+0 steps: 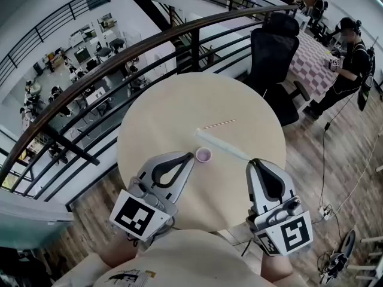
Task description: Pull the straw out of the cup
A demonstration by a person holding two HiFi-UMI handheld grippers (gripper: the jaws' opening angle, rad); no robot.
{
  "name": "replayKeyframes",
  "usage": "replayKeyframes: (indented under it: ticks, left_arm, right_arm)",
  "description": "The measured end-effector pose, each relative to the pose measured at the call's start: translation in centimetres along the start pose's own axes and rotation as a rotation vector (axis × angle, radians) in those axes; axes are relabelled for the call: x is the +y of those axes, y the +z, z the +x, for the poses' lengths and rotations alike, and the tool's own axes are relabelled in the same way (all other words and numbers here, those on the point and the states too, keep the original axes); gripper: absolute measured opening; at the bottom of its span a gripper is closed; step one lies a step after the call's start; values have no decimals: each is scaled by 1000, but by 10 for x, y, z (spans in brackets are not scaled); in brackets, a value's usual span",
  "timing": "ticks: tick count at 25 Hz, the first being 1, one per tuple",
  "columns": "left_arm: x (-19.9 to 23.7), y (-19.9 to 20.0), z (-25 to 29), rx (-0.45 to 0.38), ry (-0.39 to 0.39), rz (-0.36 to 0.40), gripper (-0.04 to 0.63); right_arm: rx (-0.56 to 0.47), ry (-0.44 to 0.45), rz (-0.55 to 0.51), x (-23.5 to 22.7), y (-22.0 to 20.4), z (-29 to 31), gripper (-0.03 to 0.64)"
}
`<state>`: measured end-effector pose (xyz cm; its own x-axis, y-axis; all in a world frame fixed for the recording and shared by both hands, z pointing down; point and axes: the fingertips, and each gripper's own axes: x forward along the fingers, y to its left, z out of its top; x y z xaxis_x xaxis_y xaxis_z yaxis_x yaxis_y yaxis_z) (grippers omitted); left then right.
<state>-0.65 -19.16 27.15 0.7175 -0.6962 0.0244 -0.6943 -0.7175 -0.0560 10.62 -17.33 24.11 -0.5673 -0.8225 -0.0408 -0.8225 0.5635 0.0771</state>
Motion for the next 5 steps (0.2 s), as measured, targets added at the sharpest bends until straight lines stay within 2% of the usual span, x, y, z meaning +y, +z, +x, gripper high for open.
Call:
replayKeyframes:
  ticks: [5]
  left_arm:
    - [0,2,-3,-7,-1,2,12]
  right_arm:
    - [13,-7,12,-1,-5,1,32]
